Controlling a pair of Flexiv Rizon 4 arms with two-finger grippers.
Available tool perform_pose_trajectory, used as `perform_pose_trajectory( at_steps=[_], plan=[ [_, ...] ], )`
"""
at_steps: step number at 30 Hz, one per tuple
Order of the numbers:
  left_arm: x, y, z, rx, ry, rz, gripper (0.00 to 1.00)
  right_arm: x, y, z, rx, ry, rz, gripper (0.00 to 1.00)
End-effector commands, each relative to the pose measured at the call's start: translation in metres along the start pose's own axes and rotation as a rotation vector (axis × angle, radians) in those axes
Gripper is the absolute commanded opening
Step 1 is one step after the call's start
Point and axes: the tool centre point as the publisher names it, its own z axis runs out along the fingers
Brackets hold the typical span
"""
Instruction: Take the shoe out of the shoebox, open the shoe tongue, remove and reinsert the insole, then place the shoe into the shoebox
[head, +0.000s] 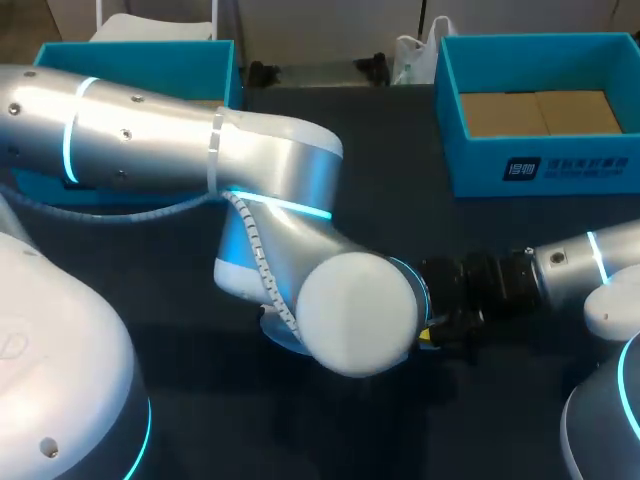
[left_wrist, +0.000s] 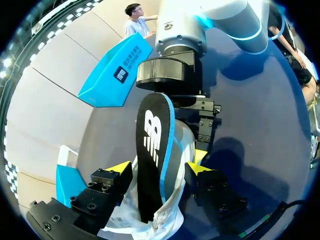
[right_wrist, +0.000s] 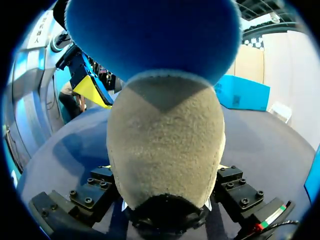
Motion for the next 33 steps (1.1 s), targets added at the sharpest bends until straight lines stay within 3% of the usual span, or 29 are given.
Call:
perform_pose_trajectory(
  at_steps=[1,19,33],
  plan=[
    [0.005,-0.003,0.002,-0.005,-0.027,-0.003,0.68,0.002,0.000,0.001,0.004,-0.002,0.000,0.00],
    [-0.004,-0.003,0.011,-0.019,-0.055,-0.024,0.61,0.002,0.000,0.001,0.004,-0.002,0.000,0.00],
    [-0.003,-0.004,0.021,-0.031,-0.084,-0.018,0.62,0.002,0.000,0.001,0.004,-0.002,0.000,0.00]
  ],
)
